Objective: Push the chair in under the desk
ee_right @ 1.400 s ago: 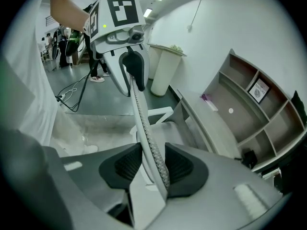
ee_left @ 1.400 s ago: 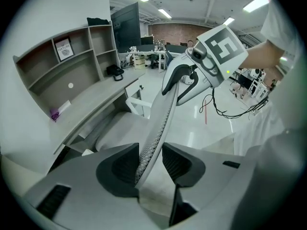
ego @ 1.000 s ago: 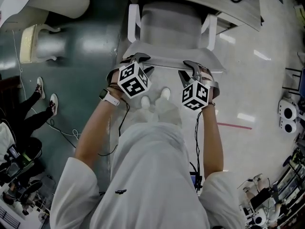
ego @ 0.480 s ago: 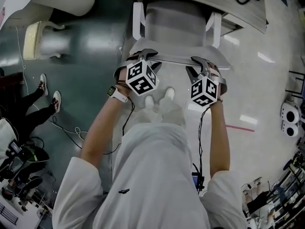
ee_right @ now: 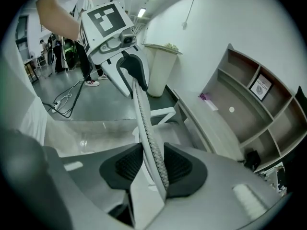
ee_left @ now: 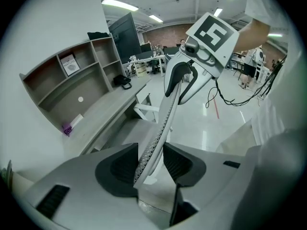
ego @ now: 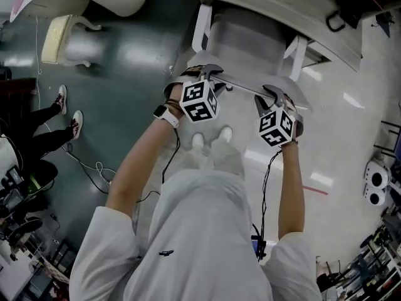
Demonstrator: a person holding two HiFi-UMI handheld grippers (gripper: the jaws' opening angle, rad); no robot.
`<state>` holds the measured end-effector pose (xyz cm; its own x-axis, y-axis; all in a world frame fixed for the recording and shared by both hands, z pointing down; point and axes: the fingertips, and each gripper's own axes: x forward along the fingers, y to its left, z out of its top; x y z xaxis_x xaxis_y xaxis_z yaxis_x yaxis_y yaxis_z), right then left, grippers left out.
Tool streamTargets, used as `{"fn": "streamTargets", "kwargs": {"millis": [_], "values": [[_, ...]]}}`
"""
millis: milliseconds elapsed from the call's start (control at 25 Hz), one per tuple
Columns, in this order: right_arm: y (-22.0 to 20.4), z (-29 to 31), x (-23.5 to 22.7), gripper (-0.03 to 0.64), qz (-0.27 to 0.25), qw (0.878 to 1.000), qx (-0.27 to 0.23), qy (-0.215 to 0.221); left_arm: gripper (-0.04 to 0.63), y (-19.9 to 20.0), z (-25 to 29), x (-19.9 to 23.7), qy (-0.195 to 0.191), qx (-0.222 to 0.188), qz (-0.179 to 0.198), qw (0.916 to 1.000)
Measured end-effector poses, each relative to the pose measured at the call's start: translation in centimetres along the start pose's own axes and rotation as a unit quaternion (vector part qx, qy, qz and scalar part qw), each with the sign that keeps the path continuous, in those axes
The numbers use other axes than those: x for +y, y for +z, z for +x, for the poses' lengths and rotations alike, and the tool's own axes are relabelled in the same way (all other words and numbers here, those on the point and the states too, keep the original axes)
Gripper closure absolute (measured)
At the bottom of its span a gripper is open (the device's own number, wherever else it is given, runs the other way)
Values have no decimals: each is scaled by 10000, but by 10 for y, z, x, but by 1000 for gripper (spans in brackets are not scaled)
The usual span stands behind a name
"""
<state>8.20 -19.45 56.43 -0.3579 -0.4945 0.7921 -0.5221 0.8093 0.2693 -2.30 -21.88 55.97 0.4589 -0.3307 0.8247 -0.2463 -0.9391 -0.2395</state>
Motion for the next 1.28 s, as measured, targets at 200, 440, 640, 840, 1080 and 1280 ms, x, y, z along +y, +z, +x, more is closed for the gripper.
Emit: {"fn": "streamTargets", "kwargs": {"millis": [200,440,640,840,1080,1280], "values": [[12,9,-12,471,-63,9998,-51,-154,428,-3,3,21,3,-2,106,9999],[28,26,-37,472,-152,9992,-172,-340,422,-3,14,57,194,29,94,9998],[35,42,-72,471,-270,9976,-236,-588,413,7,32,93,341,110,94,9993],[41,57,-110,471,-358,9966,-277,-695,410,21,48,127,599,8,-44,9982],[47,73,-157,463,-413,9956,-350,-759,410,37,67,168,761,19,-85,9971],[51,83,-193,457,-470,9945,-374,-855,405,53,82,198,847,-61,-173,9962]]}}
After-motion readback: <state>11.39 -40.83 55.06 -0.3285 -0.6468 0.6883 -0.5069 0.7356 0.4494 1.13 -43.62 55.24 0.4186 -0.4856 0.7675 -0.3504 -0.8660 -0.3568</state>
